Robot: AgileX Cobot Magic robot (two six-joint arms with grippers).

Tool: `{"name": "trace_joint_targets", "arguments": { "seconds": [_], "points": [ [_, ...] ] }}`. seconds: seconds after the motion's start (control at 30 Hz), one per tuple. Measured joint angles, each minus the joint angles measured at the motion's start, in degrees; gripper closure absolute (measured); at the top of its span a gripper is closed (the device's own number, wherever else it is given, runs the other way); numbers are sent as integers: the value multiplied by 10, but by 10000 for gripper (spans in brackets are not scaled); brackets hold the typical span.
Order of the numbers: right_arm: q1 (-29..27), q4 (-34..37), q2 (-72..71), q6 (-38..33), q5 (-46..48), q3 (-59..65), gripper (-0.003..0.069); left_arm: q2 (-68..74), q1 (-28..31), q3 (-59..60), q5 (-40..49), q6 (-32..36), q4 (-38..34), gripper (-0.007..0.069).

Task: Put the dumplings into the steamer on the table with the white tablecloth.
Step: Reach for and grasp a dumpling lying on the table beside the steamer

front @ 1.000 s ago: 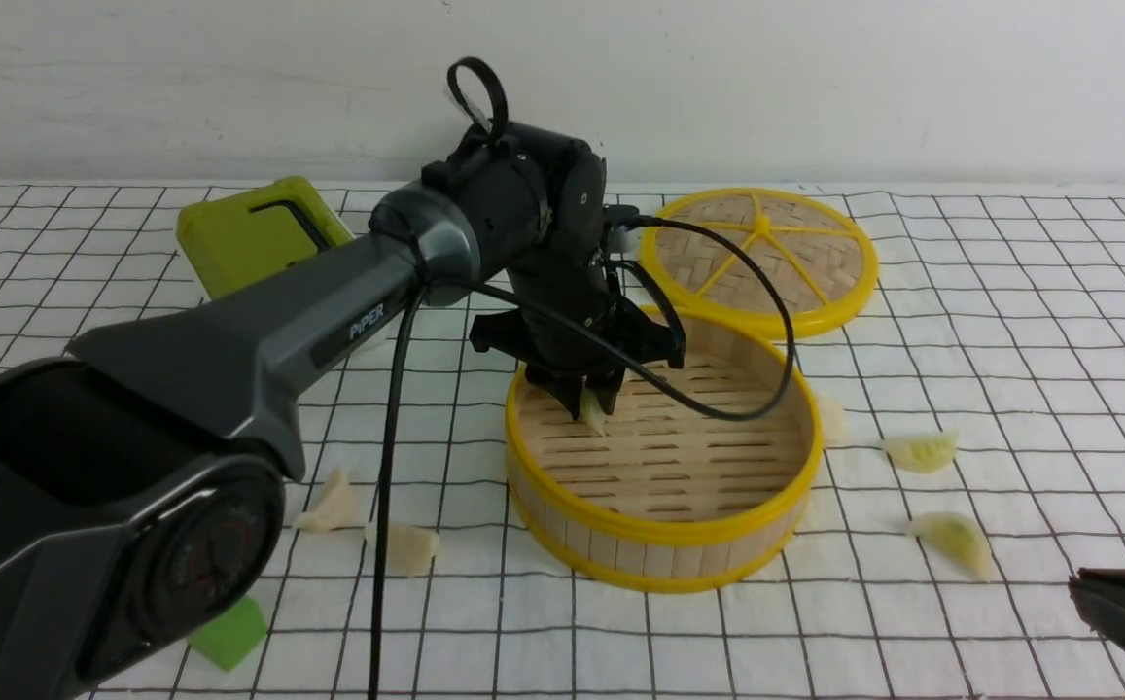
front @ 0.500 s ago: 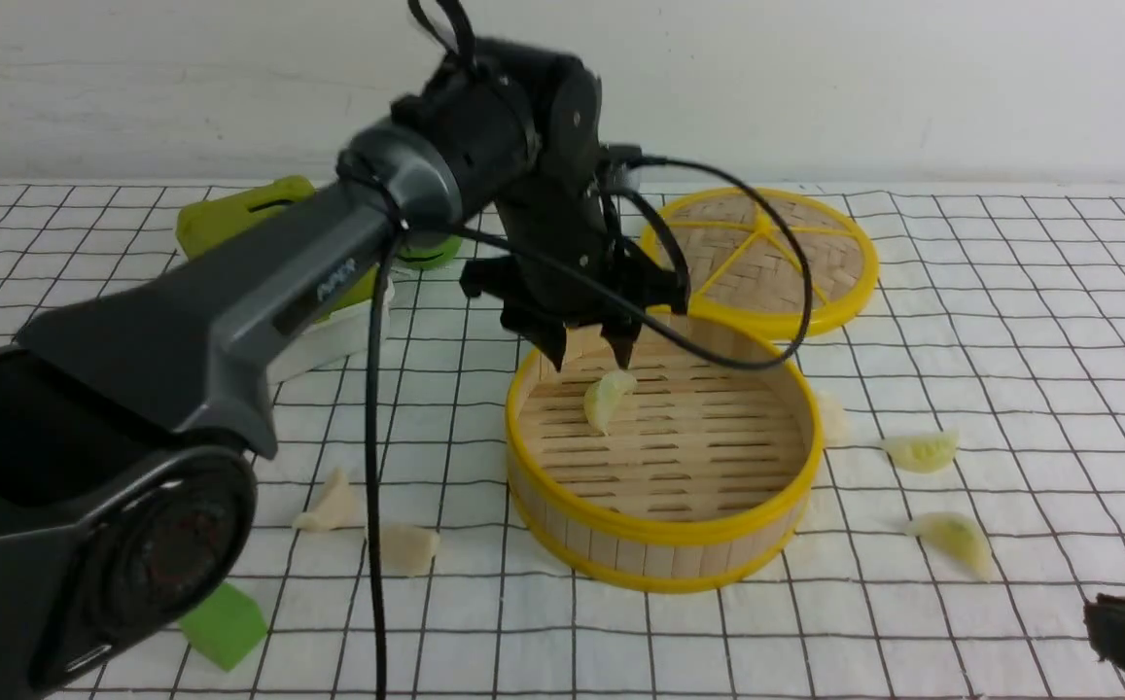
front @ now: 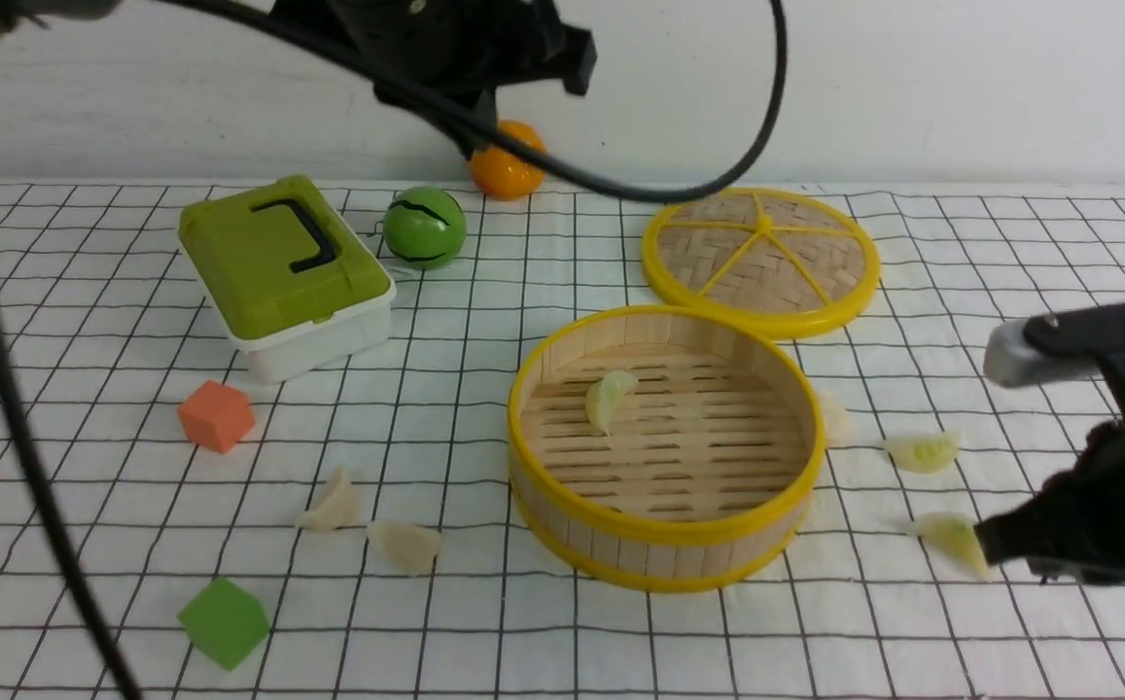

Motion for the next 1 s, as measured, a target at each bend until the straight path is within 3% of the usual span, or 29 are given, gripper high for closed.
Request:
{"name": "trace_joint_targets", "arguments": {
  "seconds": [0.07,0.1,0.13,0.27,0.37,0.5,0.6,0.67,0.8,0.83,0.9,1.0],
  "points": [
    [-57,66,54,-113,-2,-42,634,-66,0,133,0,1,0,637],
    [-60,71,57,-123,-2,-44,634,-66,0,133,0,1,0,637],
    [-85,107,84,-196,-4,-61,619,-106,0,219,-2,-4,-3,637],
    [-104,176,148,-324,-33,-74,519,-208,0,411,-58,-12,-41,637],
    [-104,182,185,-346,-65,-83,397,-266,0,499,-90,-13,-59,637],
    [-104,137,238,-348,-89,-109,231,-350,0,594,-120,-31,-64,637],
    [-104,114,273,-345,-90,-127,184,-402,0,638,-129,-40,-61,637],
    [-104,111,288,-344,-91,-133,186,-421,0,650,-131,-41,-58,637],
    [-104,108,332,-330,-96,-147,281,-470,0,687,-149,-41,-38,637],
    [-104,104,337,-316,-91,-157,378,-483,0,698,-151,-42,-29,637],
    [-105,104,340,-295,-72,-167,481,-492,0,709,-153,-42,-18,637],
    [-105,104,336,-271,-16,-187,477,-502,0,727,-163,-42,-7,637]
  ]
}}
